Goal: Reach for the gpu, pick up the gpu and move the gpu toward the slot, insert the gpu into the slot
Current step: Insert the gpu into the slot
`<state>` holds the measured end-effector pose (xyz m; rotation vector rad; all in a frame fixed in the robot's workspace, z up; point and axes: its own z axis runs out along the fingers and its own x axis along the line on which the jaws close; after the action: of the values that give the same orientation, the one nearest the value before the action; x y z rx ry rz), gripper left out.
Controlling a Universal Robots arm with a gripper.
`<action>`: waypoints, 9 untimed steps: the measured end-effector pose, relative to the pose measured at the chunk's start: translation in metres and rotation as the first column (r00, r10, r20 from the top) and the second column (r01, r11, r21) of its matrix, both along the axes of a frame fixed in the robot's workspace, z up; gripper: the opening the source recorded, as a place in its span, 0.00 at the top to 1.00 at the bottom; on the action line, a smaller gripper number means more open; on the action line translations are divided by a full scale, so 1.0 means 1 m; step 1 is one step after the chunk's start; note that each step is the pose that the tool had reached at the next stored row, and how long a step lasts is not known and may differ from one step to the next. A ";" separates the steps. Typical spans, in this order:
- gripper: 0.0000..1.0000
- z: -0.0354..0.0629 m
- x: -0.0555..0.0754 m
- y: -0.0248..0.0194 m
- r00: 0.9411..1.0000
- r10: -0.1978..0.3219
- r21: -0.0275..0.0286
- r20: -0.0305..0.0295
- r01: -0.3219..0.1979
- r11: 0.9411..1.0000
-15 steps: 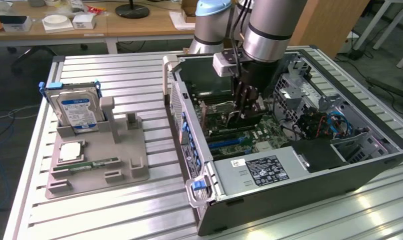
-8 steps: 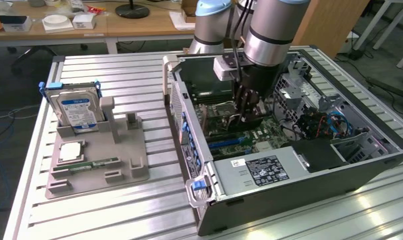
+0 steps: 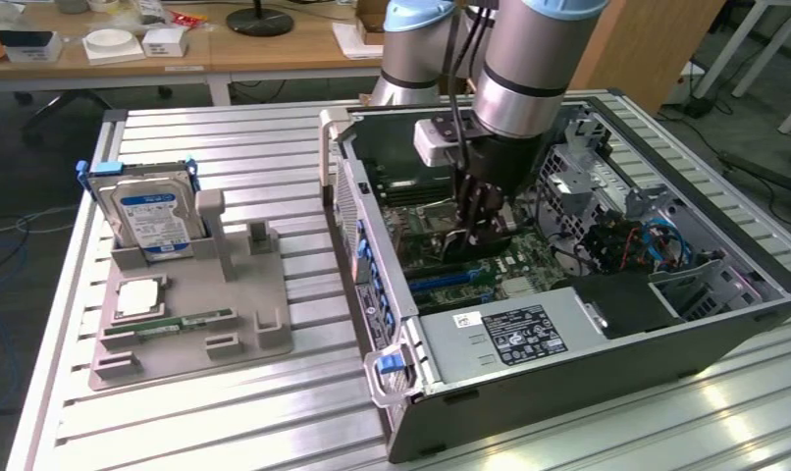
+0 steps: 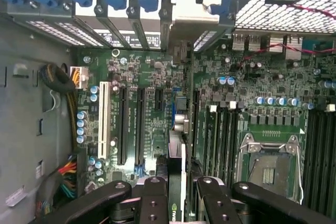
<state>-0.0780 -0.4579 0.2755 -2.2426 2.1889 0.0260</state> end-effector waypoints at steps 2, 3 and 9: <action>0.74 -0.0013 -0.001 0.0000 1.000 0.000 0.000 0.001 0.000 1.000; 0.74 -0.0017 -0.002 0.0000 1.000 0.000 0.000 0.004 0.000 1.000; 0.74 -0.0025 -0.003 0.0001 1.000 0.000 0.000 0.015 0.000 1.000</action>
<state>-0.0813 -0.4579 0.2730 -2.2354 2.1815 0.0097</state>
